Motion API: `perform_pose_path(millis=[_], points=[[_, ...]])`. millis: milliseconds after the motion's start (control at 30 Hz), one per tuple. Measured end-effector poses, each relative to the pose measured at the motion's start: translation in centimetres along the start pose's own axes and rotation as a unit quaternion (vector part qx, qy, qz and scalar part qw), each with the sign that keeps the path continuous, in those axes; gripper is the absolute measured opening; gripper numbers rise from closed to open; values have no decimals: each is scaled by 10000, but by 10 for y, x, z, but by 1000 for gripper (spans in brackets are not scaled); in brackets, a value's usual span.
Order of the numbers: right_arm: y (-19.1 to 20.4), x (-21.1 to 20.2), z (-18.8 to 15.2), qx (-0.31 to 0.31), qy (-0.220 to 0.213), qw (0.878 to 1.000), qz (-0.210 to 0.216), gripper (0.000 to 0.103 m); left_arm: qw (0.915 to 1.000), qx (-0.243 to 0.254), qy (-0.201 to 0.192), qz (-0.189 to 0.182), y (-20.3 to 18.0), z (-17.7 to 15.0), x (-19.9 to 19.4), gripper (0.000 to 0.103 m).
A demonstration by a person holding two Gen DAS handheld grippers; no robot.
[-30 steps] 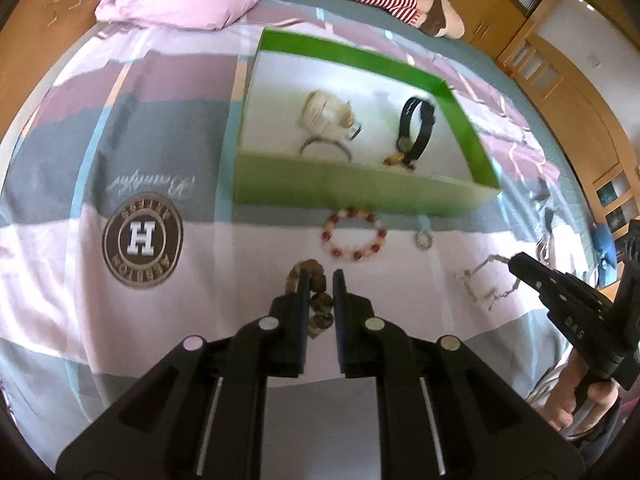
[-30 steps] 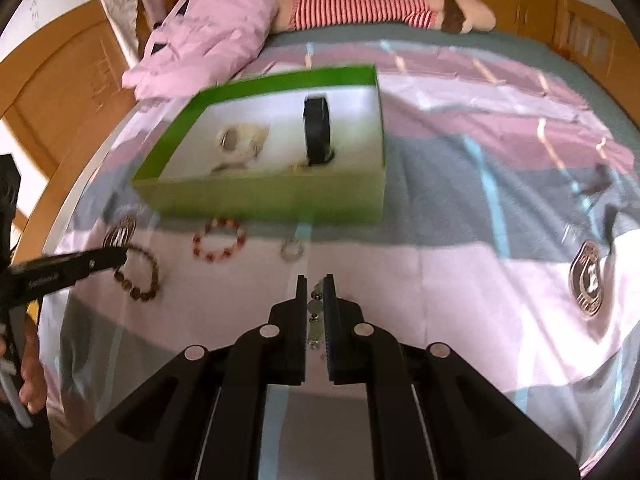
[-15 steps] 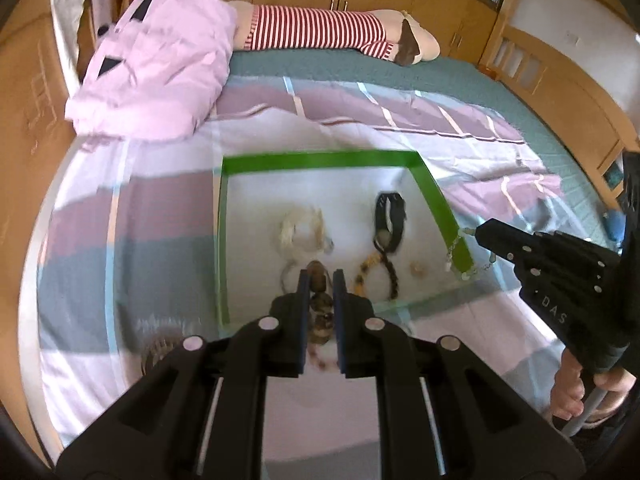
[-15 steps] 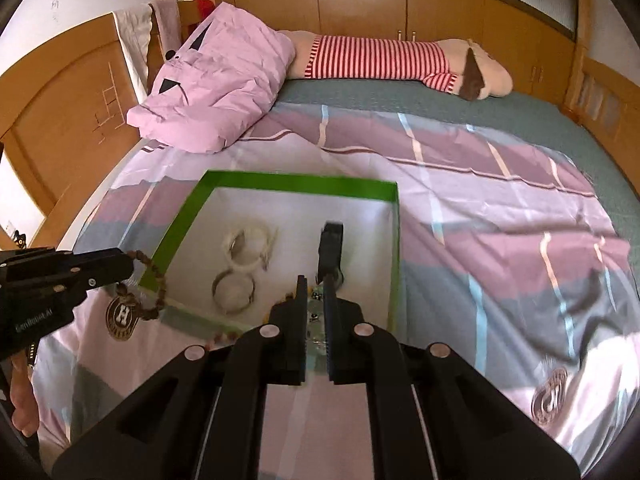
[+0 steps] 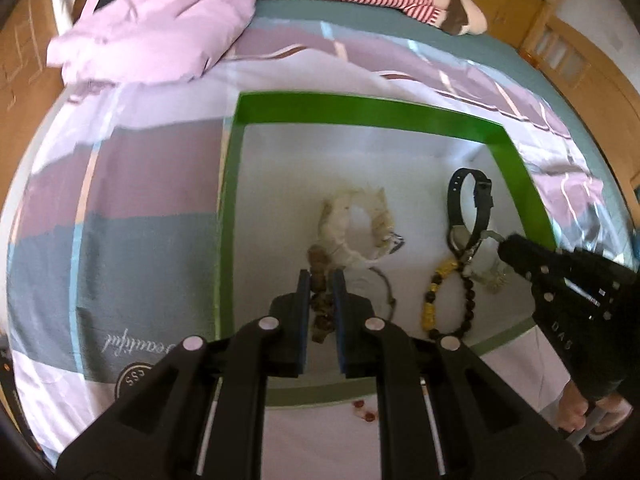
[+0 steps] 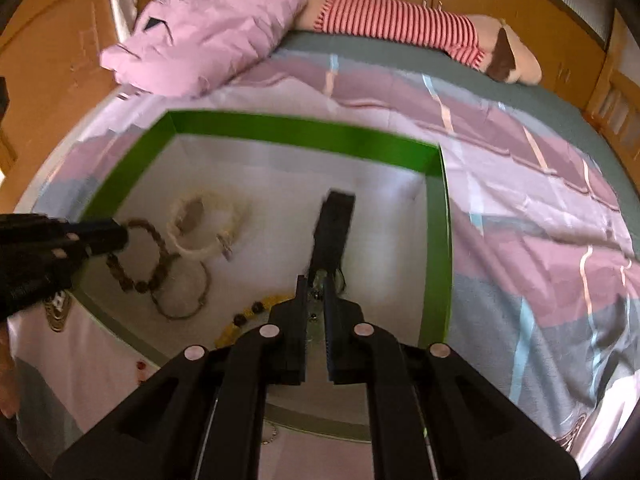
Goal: Organize jewelry
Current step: 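Lower the brown bracelet and silver chain into the green box and open both grippers, then grasp the small silver ring bracelet with the right gripper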
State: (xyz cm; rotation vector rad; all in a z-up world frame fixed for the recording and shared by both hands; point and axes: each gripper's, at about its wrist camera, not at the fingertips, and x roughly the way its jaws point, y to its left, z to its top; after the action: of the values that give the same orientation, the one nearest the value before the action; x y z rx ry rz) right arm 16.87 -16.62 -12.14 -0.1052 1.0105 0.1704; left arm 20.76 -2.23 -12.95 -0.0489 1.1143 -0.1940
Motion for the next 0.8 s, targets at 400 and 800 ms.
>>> perform_pose_path(millis=[400, 800], points=[[-28, -1, -5, 1188, 379, 9905, 580, 51, 9993, -219, -86, -284, -4, -13, -30, 94], [-18, -81, -60, 1255, 110, 9854, 1142, 87, 9954, -671, -140, -674, 17, -100, -86, 101]])
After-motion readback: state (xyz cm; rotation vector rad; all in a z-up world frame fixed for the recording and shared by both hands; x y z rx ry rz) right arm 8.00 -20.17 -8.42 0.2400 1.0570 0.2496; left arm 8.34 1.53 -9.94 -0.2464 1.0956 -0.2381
